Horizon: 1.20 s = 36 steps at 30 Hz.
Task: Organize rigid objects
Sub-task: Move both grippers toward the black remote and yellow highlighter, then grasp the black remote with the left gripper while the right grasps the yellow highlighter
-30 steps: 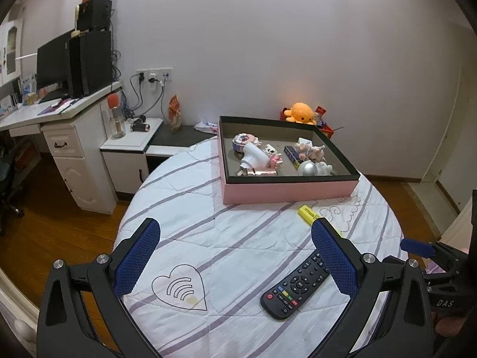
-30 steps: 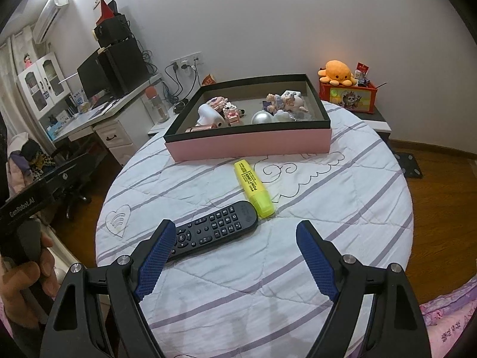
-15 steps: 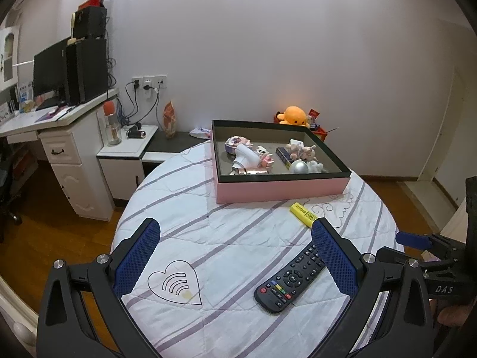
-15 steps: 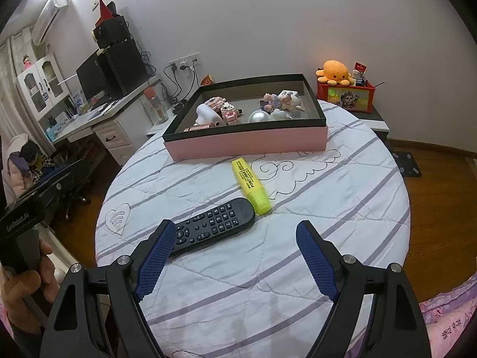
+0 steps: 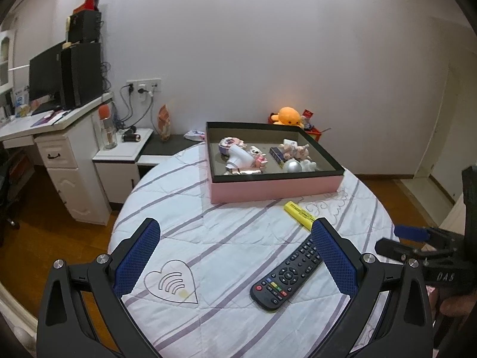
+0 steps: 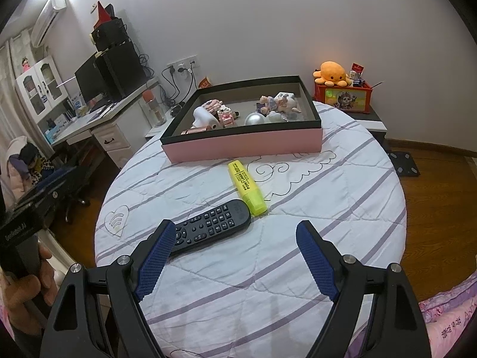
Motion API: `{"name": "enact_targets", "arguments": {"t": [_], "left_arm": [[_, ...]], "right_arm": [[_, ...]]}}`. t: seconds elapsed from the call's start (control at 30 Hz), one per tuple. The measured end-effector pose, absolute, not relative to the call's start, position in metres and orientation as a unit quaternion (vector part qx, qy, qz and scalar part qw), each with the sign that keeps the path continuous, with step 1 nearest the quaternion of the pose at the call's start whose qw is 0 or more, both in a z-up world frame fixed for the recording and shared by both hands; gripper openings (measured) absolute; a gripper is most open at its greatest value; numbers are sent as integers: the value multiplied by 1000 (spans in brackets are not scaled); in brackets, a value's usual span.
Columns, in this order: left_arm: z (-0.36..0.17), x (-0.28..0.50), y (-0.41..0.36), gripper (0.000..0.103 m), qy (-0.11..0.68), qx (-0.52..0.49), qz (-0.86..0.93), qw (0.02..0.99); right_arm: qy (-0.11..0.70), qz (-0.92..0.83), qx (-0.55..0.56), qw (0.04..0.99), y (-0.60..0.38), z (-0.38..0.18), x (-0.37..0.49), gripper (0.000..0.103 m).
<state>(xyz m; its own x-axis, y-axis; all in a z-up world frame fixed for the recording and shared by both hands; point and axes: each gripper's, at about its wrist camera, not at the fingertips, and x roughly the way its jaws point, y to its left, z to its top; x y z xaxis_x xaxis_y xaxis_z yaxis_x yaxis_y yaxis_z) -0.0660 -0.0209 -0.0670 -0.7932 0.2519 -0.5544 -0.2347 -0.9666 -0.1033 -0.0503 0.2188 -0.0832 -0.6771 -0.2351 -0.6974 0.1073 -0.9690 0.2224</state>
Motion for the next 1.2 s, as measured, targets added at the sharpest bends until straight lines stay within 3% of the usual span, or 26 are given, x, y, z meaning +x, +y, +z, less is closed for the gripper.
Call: {"name": "enact_targets", "arguments": {"t": [0.77,0.83,1.0,1.13,1.2], "left_arm": [[-176,-110,69,101,142,-403,847,317],[-181,-112,75,87,150,-416,833,332],[-181,-113,87,74,176,-417,815,362],[-178,-118,92,54,181,-419,804,382],[-176,-122,91,49,174,-423,801,387]], "right_arm": [[-83,-904,416,57,231,-97,-70,84],[-85,-903,418,55,233,-100,-73,84],[-87,-901,422,52,238,-103,-78,84],[-89,-901,422,53,241,-103,-80,84],[-89,-900,423,51,242,-104,-82,84]]}}
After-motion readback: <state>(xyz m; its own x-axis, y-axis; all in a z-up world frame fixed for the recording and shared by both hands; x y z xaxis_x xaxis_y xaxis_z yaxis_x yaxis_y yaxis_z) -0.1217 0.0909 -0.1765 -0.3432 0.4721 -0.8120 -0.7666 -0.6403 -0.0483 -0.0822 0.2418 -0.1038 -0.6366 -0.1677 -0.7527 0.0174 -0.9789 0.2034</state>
